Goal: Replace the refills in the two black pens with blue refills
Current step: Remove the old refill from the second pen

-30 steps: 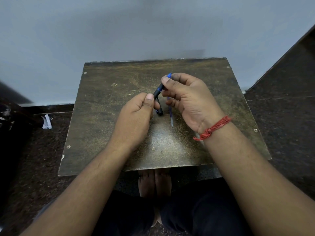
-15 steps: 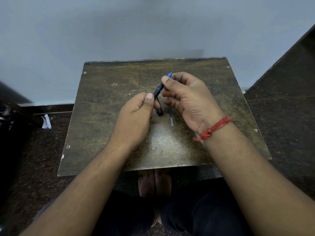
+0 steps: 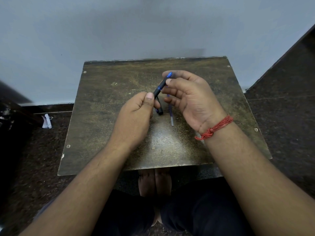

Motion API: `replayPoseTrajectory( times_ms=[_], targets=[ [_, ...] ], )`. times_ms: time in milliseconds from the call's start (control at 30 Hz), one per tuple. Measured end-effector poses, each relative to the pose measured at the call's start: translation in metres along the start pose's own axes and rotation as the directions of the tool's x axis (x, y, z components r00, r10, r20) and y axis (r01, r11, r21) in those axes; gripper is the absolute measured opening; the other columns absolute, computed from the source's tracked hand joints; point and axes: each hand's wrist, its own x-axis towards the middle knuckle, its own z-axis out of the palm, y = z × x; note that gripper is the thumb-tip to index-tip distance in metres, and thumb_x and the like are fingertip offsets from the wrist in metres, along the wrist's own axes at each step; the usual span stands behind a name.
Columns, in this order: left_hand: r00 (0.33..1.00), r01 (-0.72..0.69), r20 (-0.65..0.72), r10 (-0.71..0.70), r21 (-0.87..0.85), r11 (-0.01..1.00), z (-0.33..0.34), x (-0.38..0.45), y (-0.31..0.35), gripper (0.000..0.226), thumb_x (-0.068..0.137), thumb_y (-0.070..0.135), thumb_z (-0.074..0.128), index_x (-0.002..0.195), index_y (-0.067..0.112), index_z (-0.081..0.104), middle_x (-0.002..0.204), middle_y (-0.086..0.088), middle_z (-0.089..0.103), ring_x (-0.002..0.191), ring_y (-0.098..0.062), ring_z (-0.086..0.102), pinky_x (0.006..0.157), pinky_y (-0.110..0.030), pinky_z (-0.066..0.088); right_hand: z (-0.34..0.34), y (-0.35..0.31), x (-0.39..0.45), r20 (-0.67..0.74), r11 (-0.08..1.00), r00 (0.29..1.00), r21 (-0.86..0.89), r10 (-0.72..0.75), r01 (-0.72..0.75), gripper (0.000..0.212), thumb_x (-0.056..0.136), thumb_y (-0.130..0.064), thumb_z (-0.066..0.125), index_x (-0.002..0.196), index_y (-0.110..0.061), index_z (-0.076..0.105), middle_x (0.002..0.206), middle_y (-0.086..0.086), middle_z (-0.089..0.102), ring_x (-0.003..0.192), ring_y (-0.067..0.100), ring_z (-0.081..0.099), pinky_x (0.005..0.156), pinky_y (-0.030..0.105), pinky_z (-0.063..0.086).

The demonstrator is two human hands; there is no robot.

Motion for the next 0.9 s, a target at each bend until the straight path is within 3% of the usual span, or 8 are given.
replayPoseTrajectory(
  times_ms=[167,433,533,633,733,800,900],
  targets=[
    [1.000,0.008,0.003,-0.008,-0.006,1.000,0.0012,-0.0001,0.0009,0.037,0.096,0.053,0.042,0.078,0.032,0.066,0.053,0.015,0.042,0.049,-0.007,0.034,0.056,-0.032,0.028,0.0001,0.0029,0.0004,-0.023,0.997,0.999,-0.078,-0.023,0.022,0.003,0.090,-0.013,0.071,0.092,-0.012,0.070,0.089,0.009,0.067,0.076,0.015,0.062,0.063,0.025,0.052],
    [1.000,-0.002,0.010,0.002,-0.009,1.000,0.0016,-0.0002,0.0001,0.037,0.096,0.053,0.041,0.077,0.032,0.065,0.052,0.015,0.043,0.048,-0.004,0.035,0.055,-0.032,0.027,-0.0004,-0.0001,-0.0007,0.046,0.999,0.999,-0.042,-0.026,0.028,0.034,0.088,0.010,0.049,0.113,-0.003,0.068,0.107,0.014,0.075,0.090,0.017,0.069,0.071,0.027,0.055],
    [1.000,-0.003,0.010,0.003,-0.007,1.000,0.0011,0.0000,-0.0002,0.037,0.096,0.053,0.041,0.077,0.032,0.065,0.052,0.015,0.041,0.049,-0.005,0.034,0.056,-0.032,0.027,0.0005,-0.0004,-0.0006,-0.009,0.999,1.000,-0.032,-0.017,0.017,0.026,0.088,0.004,0.057,0.110,-0.003,0.069,0.101,0.014,0.074,0.085,0.017,0.069,0.066,0.026,0.054],
    [1.000,-0.002,0.010,0.002,-0.006,1.000,0.0012,0.0001,0.0002,0.037,0.096,0.053,0.041,0.077,0.033,0.066,0.052,0.016,0.041,0.049,-0.006,0.034,0.055,-0.032,0.028,0.0008,0.0004,-0.0006,-0.049,0.999,0.999,-0.052,-0.017,0.015,0.005,0.090,-0.011,0.069,0.094,-0.012,0.068,0.092,0.010,0.068,0.081,0.019,0.063,0.063,0.026,0.052],
    [1.000,0.002,0.013,-0.002,-0.003,1.000,0.0017,0.0001,0.0010,0.037,0.096,0.053,0.041,0.077,0.033,0.066,0.052,0.015,0.041,0.049,-0.005,0.034,0.055,-0.032,0.028,0.0006,0.0020,-0.0002,-0.056,0.996,0.998,-0.085,-0.030,0.026,0.006,0.089,-0.016,0.072,0.086,-0.015,0.066,0.090,0.010,0.067,0.080,0.019,0.061,0.063,0.026,0.052],
    [1.000,0.003,0.010,-0.003,-0.007,1.000,0.0015,-0.0001,0.0012,0.037,0.096,0.053,0.041,0.078,0.030,0.065,0.051,0.015,0.041,0.048,-0.005,0.034,0.055,-0.031,0.027,0.0004,0.0009,-0.0005,-0.044,0.995,0.998,-0.095,-0.039,0.034,0.001,0.091,-0.012,0.069,0.090,-0.013,0.070,0.088,0.007,0.069,0.081,0.018,0.062,0.064,0.026,0.052],
    [1.000,0.003,0.008,-0.003,0.000,1.000,0.0018,-0.0006,0.0015,0.038,0.096,0.052,0.041,0.079,0.028,0.065,0.051,0.015,0.042,0.048,-0.005,0.034,0.055,-0.032,0.027,-0.0004,-0.0012,-0.0007,-0.017,0.998,0.999,-0.059,-0.039,0.038,0.019,0.091,0.001,0.056,0.101,-0.006,0.071,0.094,0.010,0.075,0.085,0.018,0.067,0.070,0.027,0.053]
  ],
)
